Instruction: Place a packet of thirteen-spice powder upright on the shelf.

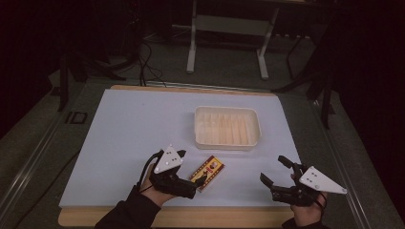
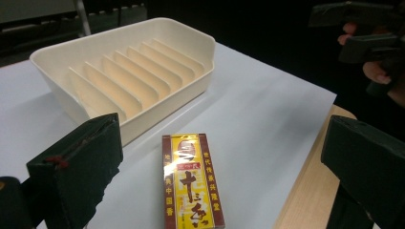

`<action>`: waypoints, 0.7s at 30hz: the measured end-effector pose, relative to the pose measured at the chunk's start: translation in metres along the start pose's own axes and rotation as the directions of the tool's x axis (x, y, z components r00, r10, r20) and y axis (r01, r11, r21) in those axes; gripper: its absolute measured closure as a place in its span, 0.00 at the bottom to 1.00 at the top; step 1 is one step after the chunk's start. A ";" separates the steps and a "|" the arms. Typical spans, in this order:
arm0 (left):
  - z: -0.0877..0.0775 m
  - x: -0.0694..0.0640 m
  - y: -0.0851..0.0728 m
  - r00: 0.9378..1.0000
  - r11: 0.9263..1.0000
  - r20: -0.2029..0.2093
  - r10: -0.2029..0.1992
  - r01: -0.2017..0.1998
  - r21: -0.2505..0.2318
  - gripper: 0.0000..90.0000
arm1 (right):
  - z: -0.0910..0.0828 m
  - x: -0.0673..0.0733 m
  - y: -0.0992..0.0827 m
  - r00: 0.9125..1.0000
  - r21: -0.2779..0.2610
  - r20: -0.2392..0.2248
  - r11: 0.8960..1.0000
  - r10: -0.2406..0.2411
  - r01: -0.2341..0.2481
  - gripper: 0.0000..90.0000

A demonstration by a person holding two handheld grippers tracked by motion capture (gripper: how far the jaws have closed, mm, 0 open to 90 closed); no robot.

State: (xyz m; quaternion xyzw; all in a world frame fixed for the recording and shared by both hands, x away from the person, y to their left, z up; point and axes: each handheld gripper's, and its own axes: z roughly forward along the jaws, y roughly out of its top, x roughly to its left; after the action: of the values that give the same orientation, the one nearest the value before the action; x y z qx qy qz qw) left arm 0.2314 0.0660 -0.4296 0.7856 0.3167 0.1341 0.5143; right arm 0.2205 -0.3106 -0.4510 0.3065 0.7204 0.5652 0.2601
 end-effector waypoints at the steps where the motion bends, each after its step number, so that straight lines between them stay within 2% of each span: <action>1: 0.002 0.000 0.000 1.000 1.000 0.000 0.002 -0.002 0.005 0.01 | 0.000 0.000 0.000 1.000 0.000 0.000 1.000 -0.001 0.001 0.13; 2: 0.005 -0.001 0.001 1.000 1.000 -0.011 0.001 -0.001 0.008 0.01 | 0.000 0.000 0.000 1.000 0.000 -0.002 1.000 -0.002 0.002 0.13; 3: 0.008 -0.001 0.001 1.000 1.000 0.001 -0.004 0.004 0.014 0.01 | 0.000 0.000 0.000 1.000 0.003 -0.004 1.000 0.001 -0.001 0.13; 5: 0.012 -0.002 0.001 1.000 1.000 -0.022 -0.005 0.005 0.021 0.01 | 0.000 0.000 0.000 1.000 0.004 -0.005 1.000 0.001 -0.001 0.13; 10: 0.025 -0.002 0.000 0.999 0.998 -0.019 -0.029 0.030 0.046 0.01 | 0.001 0.000 0.000 1.000 0.005 -0.008 1.000 0.003 -0.003 0.14; 14: 0.035 -0.003 -0.002 0.999 0.997 -0.010 -0.035 0.035 0.075 0.01 | 0.001 0.000 -0.001 1.000 0.010 -0.011 1.000 0.001 -0.001 0.14; 15: 0.038 -0.003 -0.003 0.999 0.997 -0.023 -0.029 0.030 0.078 0.01 | 0.002 0.000 -0.001 1.000 0.012 -0.012 1.000 0.002 -0.001 0.14; 19: 0.049 -0.005 -0.005 0.999 0.994 -0.017 -0.043 0.045 0.098 0.01 | 0.002 0.000 -0.001 1.000 0.013 -0.015 1.000 0.001 0.000 0.14; 21: 0.056 -0.005 -0.006 0.998 0.992 -0.046 -0.046 0.051 0.114 0.02 | 0.002 0.000 -0.001 1.000 0.013 -0.017 1.000 0.004 -0.003 0.14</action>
State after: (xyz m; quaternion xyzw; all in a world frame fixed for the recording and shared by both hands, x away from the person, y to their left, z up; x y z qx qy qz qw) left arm 0.2553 0.0240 -0.4587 0.8030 0.3537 0.1200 0.4644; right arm 0.2217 -0.3098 -0.4526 0.3046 0.7258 0.5634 0.2509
